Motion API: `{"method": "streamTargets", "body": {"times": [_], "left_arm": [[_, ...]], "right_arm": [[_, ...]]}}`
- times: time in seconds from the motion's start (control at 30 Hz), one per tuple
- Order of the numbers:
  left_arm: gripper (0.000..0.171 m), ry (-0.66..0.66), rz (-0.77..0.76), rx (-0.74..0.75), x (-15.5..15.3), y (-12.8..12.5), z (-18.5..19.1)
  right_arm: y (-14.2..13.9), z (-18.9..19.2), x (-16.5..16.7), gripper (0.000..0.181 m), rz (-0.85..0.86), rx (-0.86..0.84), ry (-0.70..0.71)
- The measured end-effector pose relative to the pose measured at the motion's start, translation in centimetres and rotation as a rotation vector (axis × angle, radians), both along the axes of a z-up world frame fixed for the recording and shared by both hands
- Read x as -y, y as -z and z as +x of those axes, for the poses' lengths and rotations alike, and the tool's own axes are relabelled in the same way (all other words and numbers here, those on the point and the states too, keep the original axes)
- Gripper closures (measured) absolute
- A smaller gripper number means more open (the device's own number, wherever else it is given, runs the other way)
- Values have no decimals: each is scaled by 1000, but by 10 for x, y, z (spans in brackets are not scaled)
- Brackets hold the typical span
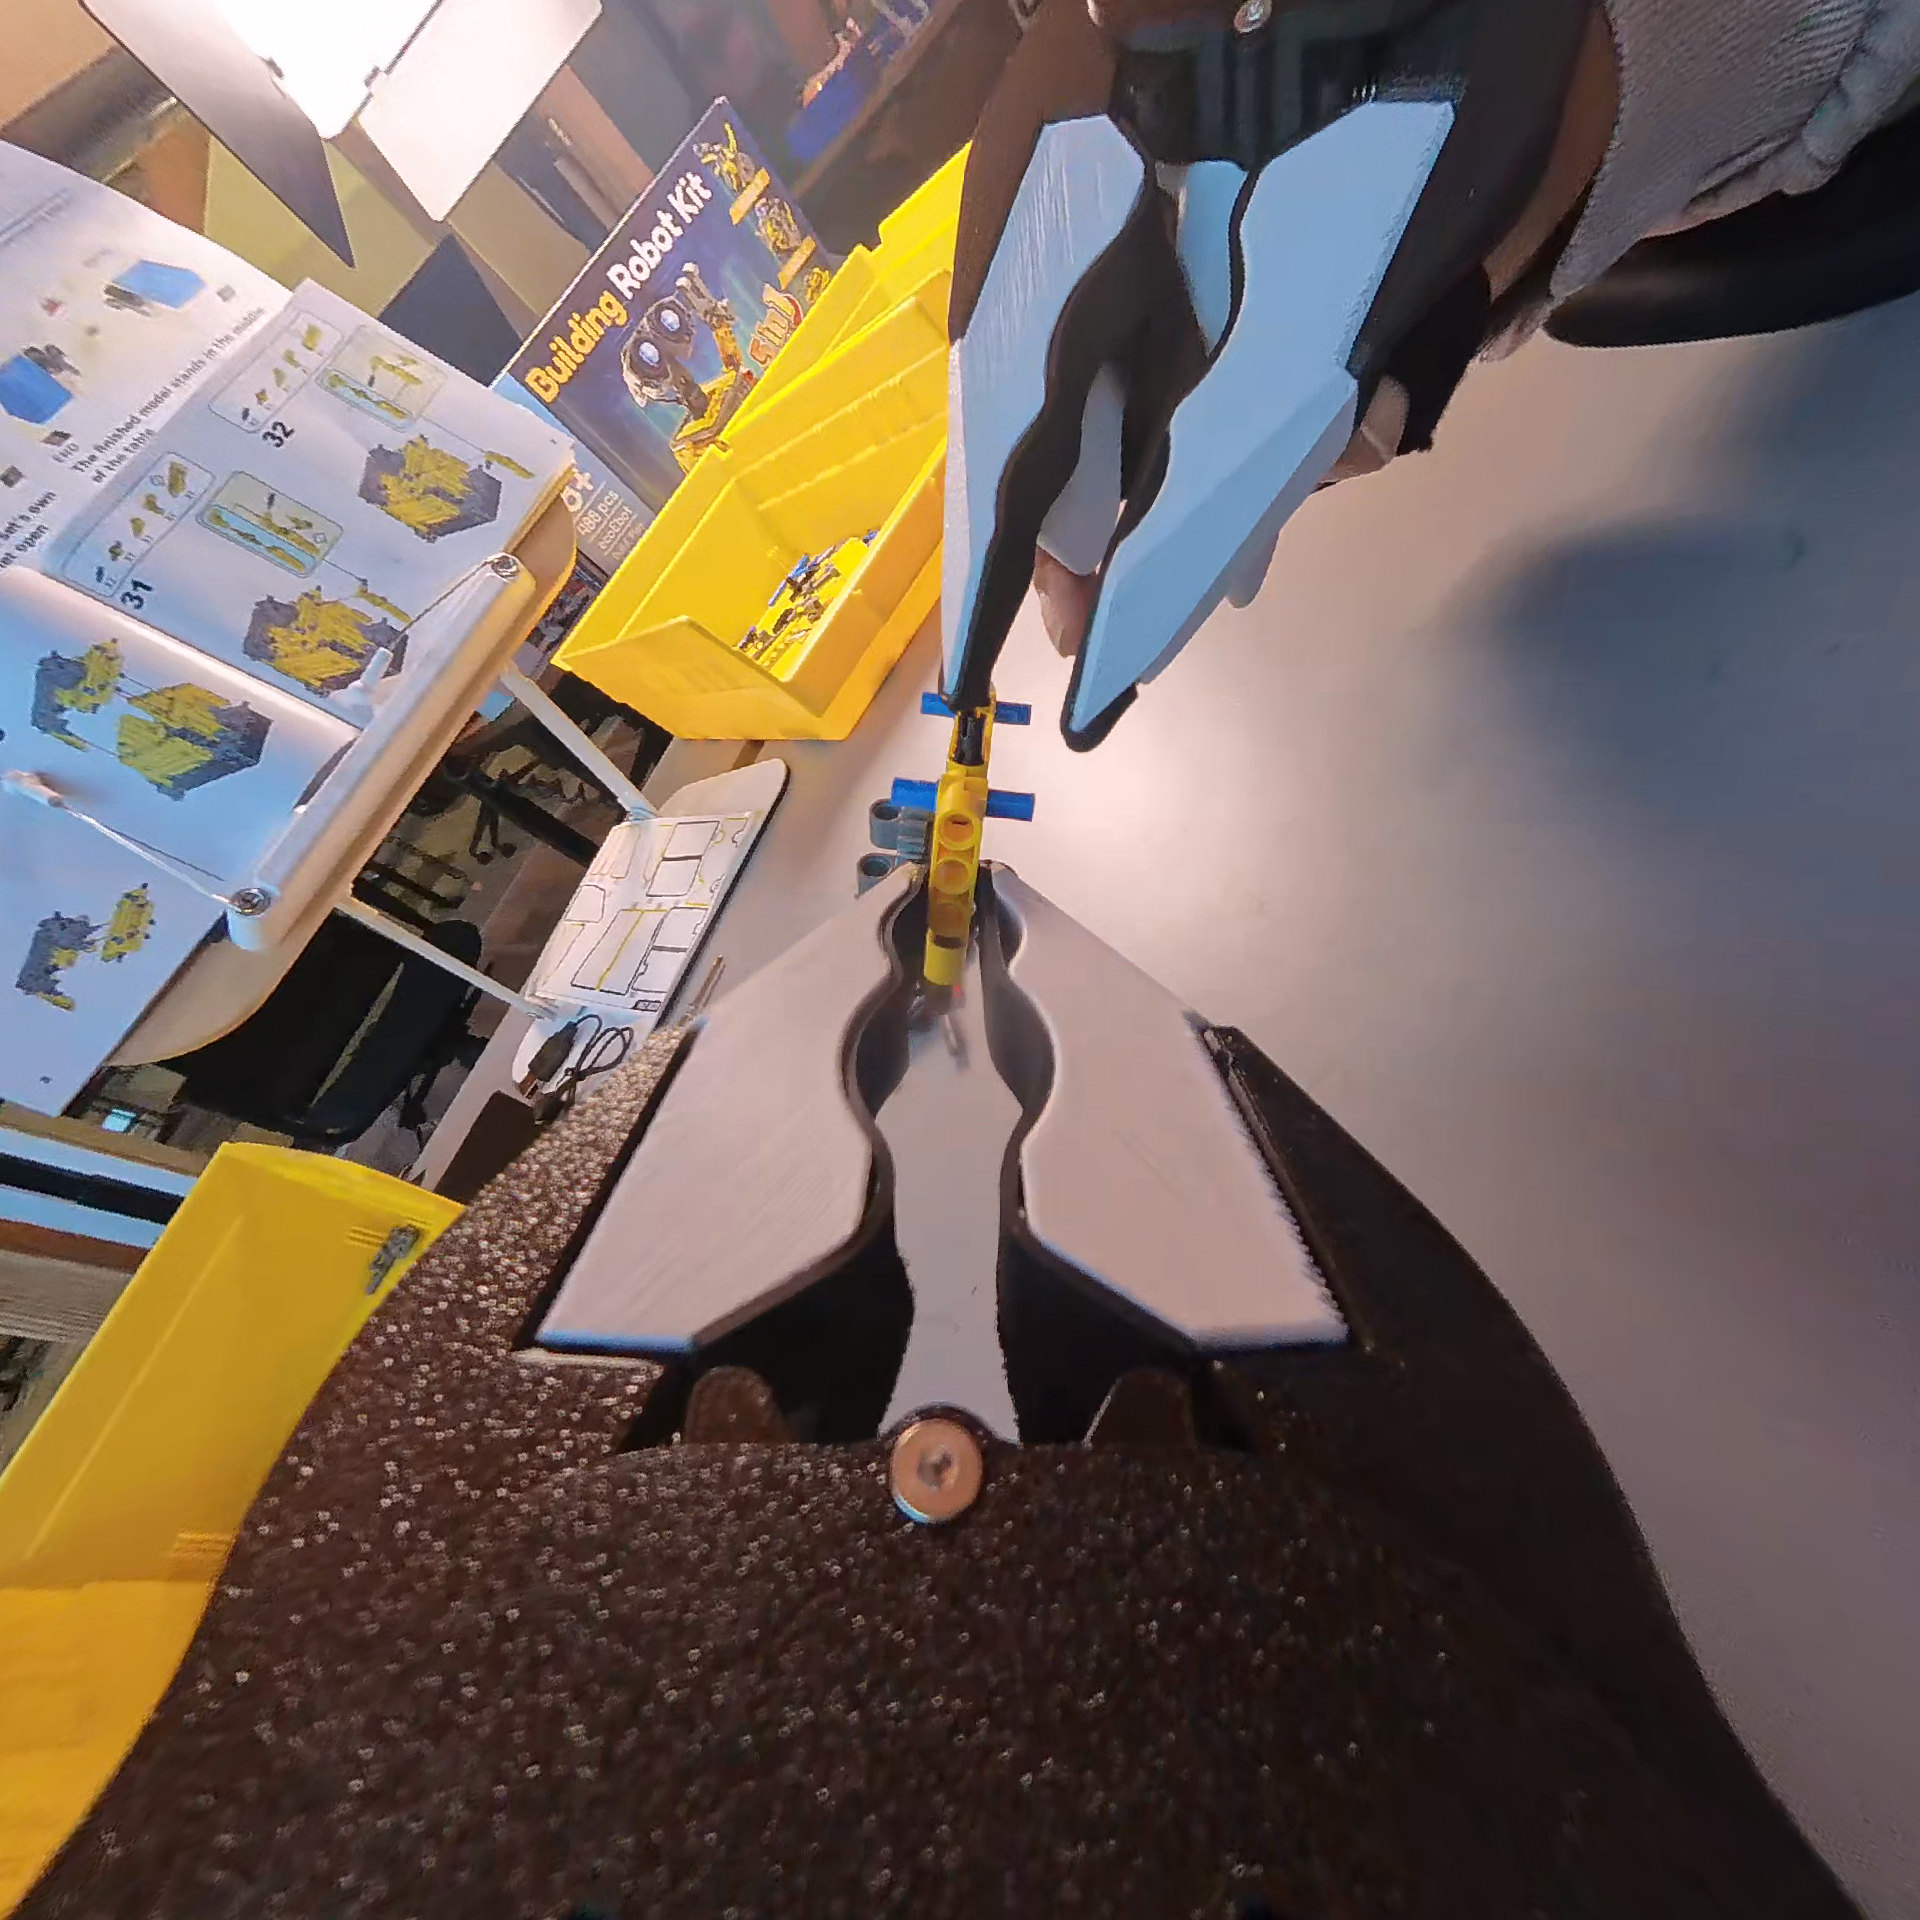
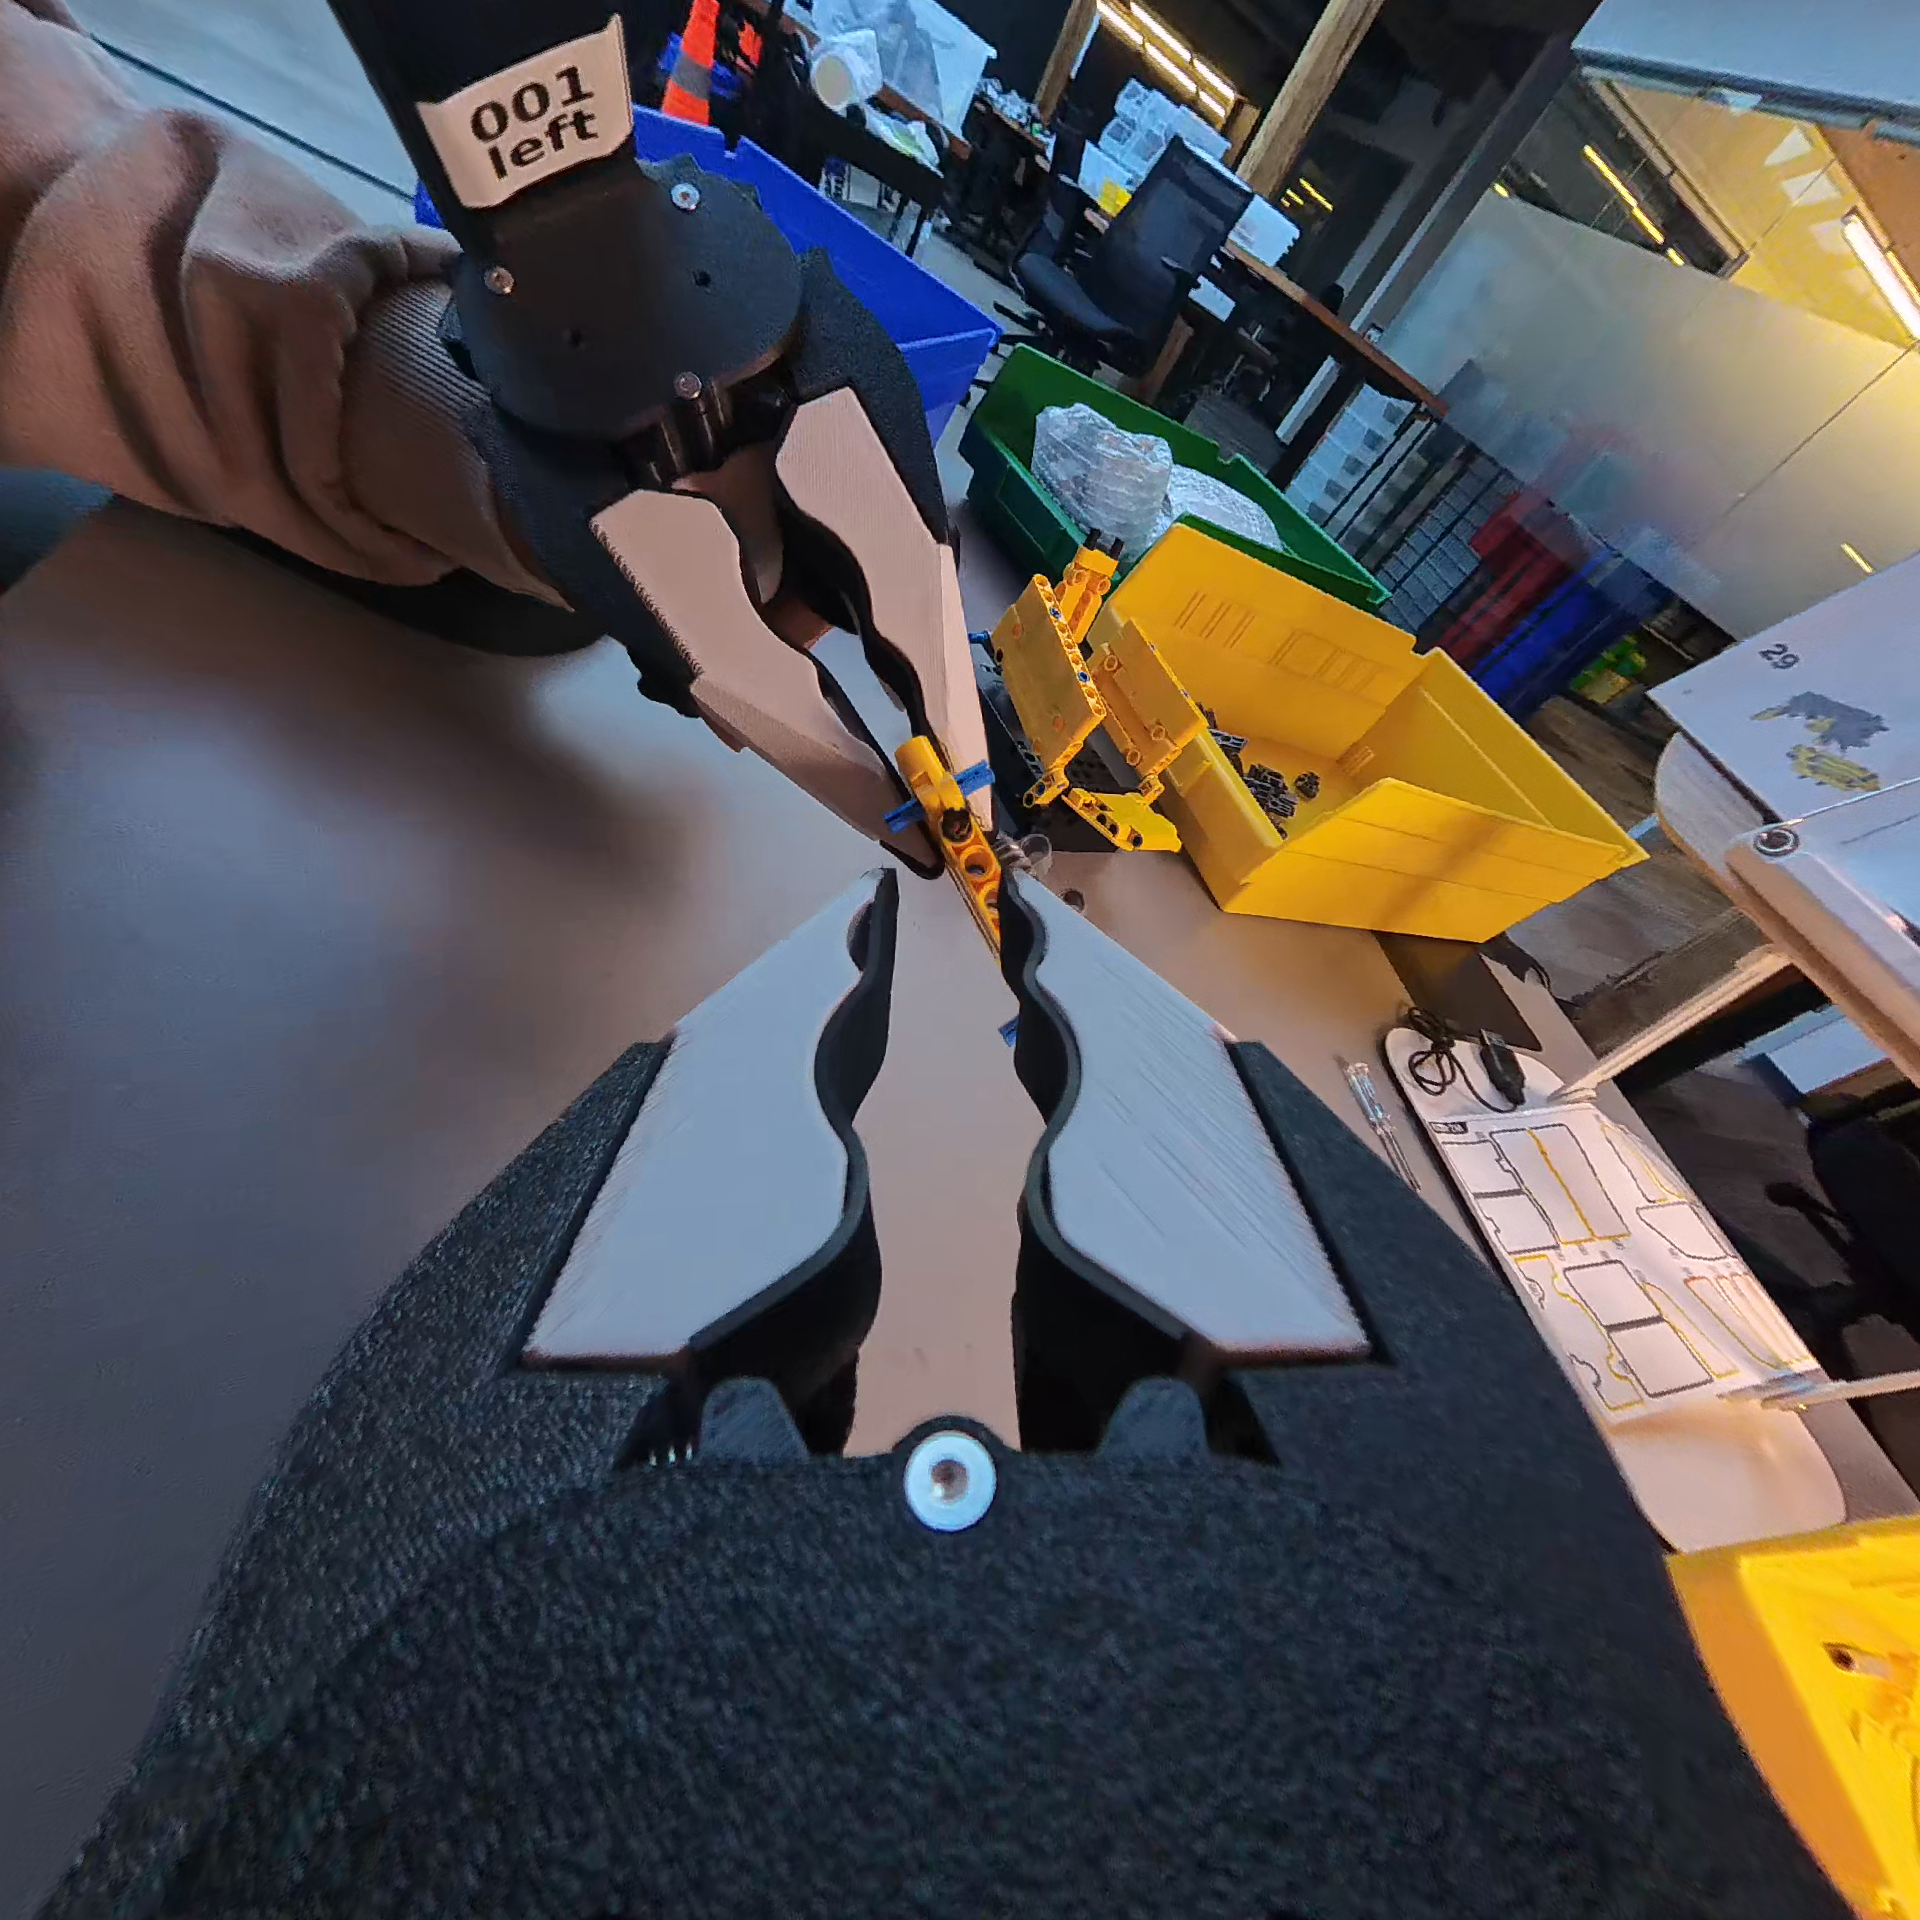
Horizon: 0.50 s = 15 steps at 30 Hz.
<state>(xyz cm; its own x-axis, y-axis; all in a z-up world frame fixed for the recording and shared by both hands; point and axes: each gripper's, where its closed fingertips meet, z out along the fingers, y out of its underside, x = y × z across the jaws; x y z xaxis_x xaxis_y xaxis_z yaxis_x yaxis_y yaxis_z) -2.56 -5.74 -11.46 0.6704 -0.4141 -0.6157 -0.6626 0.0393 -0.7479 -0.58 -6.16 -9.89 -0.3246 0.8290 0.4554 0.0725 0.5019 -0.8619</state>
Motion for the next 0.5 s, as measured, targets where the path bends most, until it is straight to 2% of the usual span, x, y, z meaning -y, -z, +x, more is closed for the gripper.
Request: {"method": "streamTargets", "body": {"times": [0.17, 0.23, 0.37, 0.5], "left_arm": [[164, 5, -6, -31, 0, 4, 1], [164, 42, -26, -38, 3, 9, 7], [164, 91, -44, -91, 6, 18, 17], [164, 98, -30, -221, 8, 28, 20]], "right_arm": [[-5, 0, 1, 164, -47, -6, -3], [-8, 1, 0, 164, -119, 6, -23], [7, 7, 12, 163, -337, 186, -134], [24, 10, 22, 163, -390, 313, -172]]}}
